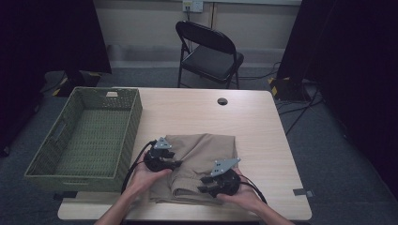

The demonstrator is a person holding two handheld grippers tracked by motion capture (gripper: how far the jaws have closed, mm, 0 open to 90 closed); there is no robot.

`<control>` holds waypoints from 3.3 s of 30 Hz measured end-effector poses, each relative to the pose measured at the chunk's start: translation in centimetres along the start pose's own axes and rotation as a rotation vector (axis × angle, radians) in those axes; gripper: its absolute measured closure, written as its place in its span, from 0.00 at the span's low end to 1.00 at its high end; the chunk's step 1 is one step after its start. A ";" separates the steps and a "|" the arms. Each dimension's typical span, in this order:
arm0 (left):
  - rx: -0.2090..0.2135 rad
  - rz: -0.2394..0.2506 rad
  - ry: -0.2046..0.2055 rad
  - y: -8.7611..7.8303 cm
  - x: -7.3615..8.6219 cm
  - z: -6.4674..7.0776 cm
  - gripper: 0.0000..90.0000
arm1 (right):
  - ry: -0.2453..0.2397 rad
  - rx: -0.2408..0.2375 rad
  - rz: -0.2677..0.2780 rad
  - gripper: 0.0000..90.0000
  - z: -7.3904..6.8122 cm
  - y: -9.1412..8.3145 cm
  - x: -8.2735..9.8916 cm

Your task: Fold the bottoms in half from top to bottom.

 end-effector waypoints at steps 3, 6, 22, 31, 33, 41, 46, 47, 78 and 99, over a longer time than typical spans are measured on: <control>0.054 0.037 -0.013 -0.3 -0.6 1.2 0.59 | 0.050 0.058 0.053 0.73 1.9 -0.7 -0.9; 0.096 -0.014 0.040 0.5 0.3 2.8 0.62 | 0.138 0.158 0.068 0.74 4.8 -1.2 -0.7; 0.175 -0.107 0.031 2.0 2.3 5.0 0.57 | 0.116 0.276 -0.079 0.67 7.1 -2.3 3.5; 0.164 -0.048 0.013 2.7 0.8 3.9 0.73 | 0.083 0.236 -0.094 0.66 5.6 -3.2 4.3; 0.153 -0.080 0.029 3.2 1.5 3.7 0.77 | 0.083 0.232 -0.109 0.64 5.3 -3.5 4.4; 0.153 -0.064 0.043 3.4 1.6 4.2 0.75 | 0.125 0.282 0.020 0.53 7.0 -4.3 0.6; 0.152 -0.065 0.041 3.2 1.9 4.7 0.74 | 0.135 0.306 0.057 0.48 9.8 -3.6 -1.8; 0.157 -0.070 0.042 3.1 2.0 4.8 0.74 | 0.137 0.299 0.059 0.48 10.1 -3.4 -2.1; 0.159 -0.088 0.035 2.7 2.0 4.8 0.64 | 0.095 0.280 -0.048 0.40 14.3 4.9 -1.8; 0.148 -0.076 0.021 2.9 1.9 4.7 0.65 | 0.160 0.226 -0.011 0.78 14.1 4.5 -1.7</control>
Point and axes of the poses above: each handheld gripper's, and its own axes: y roughly forward along the jaws, x roughly out of its underside, z roughly to its right, the point moved 9 cm from there along y, roughly forward along the jaws, and after that the axes turned 7 degrees about z, right-handed, at the moved point
